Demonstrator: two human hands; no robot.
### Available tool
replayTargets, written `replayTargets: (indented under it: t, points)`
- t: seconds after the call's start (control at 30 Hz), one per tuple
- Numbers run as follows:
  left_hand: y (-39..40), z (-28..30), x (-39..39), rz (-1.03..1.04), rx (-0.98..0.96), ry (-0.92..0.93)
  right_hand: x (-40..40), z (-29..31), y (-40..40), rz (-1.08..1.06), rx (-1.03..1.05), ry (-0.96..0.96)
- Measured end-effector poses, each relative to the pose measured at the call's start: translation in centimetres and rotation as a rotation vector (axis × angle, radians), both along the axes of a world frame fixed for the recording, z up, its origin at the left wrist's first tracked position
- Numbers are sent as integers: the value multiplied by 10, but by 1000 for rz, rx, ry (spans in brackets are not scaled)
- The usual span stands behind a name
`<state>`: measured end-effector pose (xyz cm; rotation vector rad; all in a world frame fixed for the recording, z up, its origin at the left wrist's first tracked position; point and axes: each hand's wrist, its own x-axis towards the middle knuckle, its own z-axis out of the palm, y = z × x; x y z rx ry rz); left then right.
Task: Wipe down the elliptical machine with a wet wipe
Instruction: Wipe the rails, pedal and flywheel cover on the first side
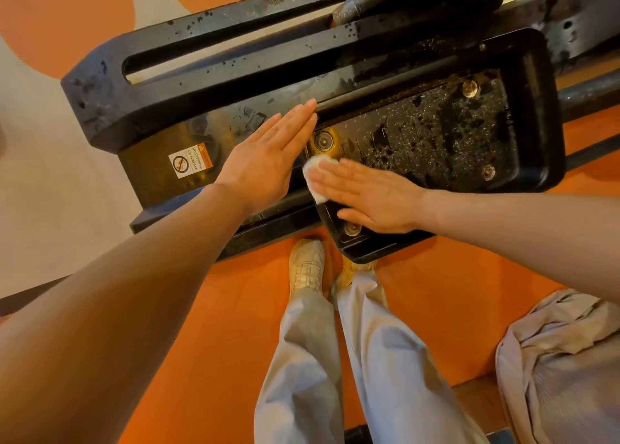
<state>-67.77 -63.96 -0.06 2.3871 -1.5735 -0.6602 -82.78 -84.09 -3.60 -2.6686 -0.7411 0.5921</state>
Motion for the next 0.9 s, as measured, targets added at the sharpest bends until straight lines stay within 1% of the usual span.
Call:
replayTargets:
  t: [0.1, 0.17, 0.27, 0.43, 0.73, 0.9]
  points:
    - [-1, 2, -1, 8, 11, -10, -31, 3, -19, 292, 53, 66]
    - [-2, 2, -2, 22, 14, -6, -38, 7, -30, 366, 76, 80]
    - [-3, 1, -5, 46, 12, -7, -31, 9, -34, 389, 65, 26]
    - [-5, 0, -10, 87, -4, -3, -32, 8, -31, 285, 22, -41]
    - [-7, -2, -15, 116, -24, -5, -46, 9, -20, 115, -26, 5]
    - [-7, -2, -17, 138, -48, 6, -41, 10, -4, -100, -28, 21]
